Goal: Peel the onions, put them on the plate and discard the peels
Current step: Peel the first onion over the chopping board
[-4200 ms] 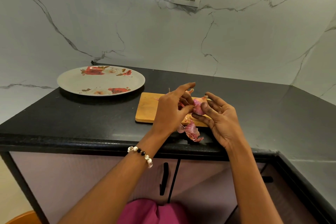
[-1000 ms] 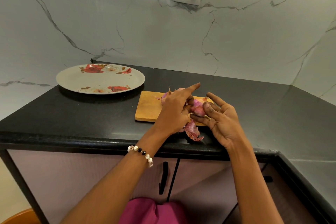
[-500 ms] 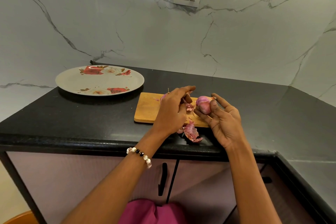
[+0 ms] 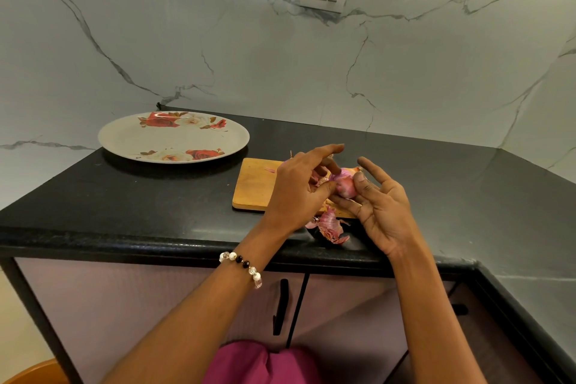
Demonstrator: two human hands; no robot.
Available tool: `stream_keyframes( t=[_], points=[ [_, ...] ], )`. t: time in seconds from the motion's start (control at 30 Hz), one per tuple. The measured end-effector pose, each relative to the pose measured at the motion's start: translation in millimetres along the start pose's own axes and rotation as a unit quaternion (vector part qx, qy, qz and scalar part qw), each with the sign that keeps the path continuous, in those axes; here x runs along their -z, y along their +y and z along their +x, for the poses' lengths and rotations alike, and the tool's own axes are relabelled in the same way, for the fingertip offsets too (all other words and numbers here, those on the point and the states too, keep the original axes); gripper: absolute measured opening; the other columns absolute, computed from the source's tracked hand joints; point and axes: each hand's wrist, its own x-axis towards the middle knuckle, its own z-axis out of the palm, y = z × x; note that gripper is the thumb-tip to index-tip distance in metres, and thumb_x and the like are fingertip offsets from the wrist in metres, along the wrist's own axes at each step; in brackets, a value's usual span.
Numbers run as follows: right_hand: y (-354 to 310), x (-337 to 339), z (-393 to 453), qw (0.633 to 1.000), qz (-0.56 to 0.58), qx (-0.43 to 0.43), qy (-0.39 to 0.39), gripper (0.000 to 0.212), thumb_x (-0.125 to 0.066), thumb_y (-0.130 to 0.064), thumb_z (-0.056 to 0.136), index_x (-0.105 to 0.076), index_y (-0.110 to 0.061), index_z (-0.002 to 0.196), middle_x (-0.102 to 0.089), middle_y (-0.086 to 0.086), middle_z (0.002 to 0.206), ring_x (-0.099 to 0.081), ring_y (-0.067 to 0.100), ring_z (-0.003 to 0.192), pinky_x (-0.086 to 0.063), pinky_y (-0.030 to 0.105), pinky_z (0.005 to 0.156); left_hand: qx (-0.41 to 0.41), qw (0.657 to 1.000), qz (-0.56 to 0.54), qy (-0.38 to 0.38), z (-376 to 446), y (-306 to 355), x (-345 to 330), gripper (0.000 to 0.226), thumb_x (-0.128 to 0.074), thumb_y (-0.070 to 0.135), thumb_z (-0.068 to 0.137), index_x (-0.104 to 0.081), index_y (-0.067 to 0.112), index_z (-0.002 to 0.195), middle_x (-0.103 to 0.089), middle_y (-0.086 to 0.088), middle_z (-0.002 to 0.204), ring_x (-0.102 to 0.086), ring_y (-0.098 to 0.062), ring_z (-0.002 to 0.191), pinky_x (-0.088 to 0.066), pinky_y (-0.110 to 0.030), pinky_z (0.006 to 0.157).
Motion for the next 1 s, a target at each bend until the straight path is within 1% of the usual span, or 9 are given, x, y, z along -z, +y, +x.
stream_keyframes(
  t=[0.07,0.17,0.27,0.4,0.57,0.73,0.9,1.0],
  points=[
    [-0.2,-0.1,-0.6,1.000,-0.011,0.003,-0.003,0.066,-0.064,-0.010,0.081,-0.043,-0.007,0.144,-0.071,0.019,0.103,-0.074,0.028,0.084,-0.063,0.042,0.070,-0.001,1.000,-0.001,-0.001,-0.3,-0.3,0.2,0.057,-0.076,0.008,0.078,-0.055,0.017,0.131,-0.068,0.006,0.093,-0.060,-0.006,0.083,-0.052,-0.015,0.074],
    [-0.2,-0.3,-0.9,1.000,-0.026,0.007,-0.004,0.070,-0.066,-0.009,0.080,-0.041,-0.008,0.145,-0.069,0.021,0.110,-0.074,0.030,0.087,-0.063,0.043,0.072,-0.012,1.000,0.014,0.003,-0.4,-1.7,0.1,0.060,-0.076,0.005,0.076,-0.056,0.017,0.131,-0.067,0.004,0.091,-0.061,-0.006,0.082,-0.052,-0.013,0.076],
    [-0.1,-1.8,-1.1,0.999,-0.034,0.009,-0.003,0.071,-0.067,-0.009,0.079,-0.041,-0.008,0.145,-0.066,0.022,0.113,-0.074,0.029,0.088,-0.063,0.042,0.071,-0.031,0.999,0.023,0.004,-1.2,-2.6,0.0,0.060,-0.076,0.003,0.076,-0.056,0.016,0.131,-0.069,0.002,0.089,-0.062,-0.005,0.084,-0.050,-0.011,0.081],
    [0.5,-2.4,-0.4,0.999,-0.041,0.014,0.001,0.073,-0.068,-0.010,0.078,-0.040,-0.007,0.146,-0.064,0.023,0.117,-0.074,0.029,0.091,-0.063,0.042,0.072,-0.051,0.998,0.038,-0.009,-2.0,-3.6,-1.9,0.063,-0.074,0.004,0.078,-0.052,0.015,0.136,-0.070,0.001,0.091,-0.065,-0.005,0.085,-0.051,-0.018,0.086],
    [0.7,-1.1,-0.2,0.999,-0.044,0.023,-0.004,0.074,-0.069,-0.008,0.076,-0.041,-0.009,0.145,-0.062,0.025,0.122,-0.073,0.031,0.093,-0.063,0.043,0.072,-0.039,0.999,0.034,0.004,-1.3,-3.6,-1.0,0.066,-0.075,0.006,0.078,-0.049,0.018,0.138,-0.071,0.004,0.091,-0.065,-0.003,0.083,-0.056,-0.031,0.083],
    [0.7,-0.6,0.0,0.999,-0.047,0.021,-0.005,0.078,-0.070,-0.005,0.074,-0.040,-0.009,0.146,-0.059,0.025,0.126,-0.073,0.033,0.096,-0.063,0.041,0.071,-0.036,0.998,0.045,0.010,-2.0,-4.6,-1.4,0.066,-0.076,0.006,0.077,-0.050,0.018,0.137,-0.071,0.004,0.087,-0.065,-0.003,0.081,-0.056,-0.036,0.082],
    [2.6,1.9,2.5,0.999,-0.050,0.016,0.003,0.079,-0.071,-0.003,0.073,-0.040,-0.008,0.146,-0.056,0.026,0.131,-0.071,0.037,0.099,-0.063,0.046,0.073,-0.034,0.997,0.069,-0.009,-1.5,-8.0,-4.7,0.067,-0.073,0.008,0.079,-0.046,0.017,0.140,-0.068,0.004,0.087,-0.062,-0.005,0.080,-0.054,-0.038,0.083],
    [3.5,3.3,3.7,0.998,-0.054,0.013,0.008,0.082,-0.071,-0.002,0.071,-0.040,-0.007,0.146,-0.058,0.024,0.130,-0.070,0.038,0.103,-0.062,0.047,0.074,-0.032,0.996,0.083,-0.022,-1.3,-9.5,-6.8,0.064,-0.070,0.008,0.081,-0.045,0.012,0.140,-0.067,-0.001,0.088,-0.062,-0.010,0.081,-0.053,-0.038,0.083]
  ],
)
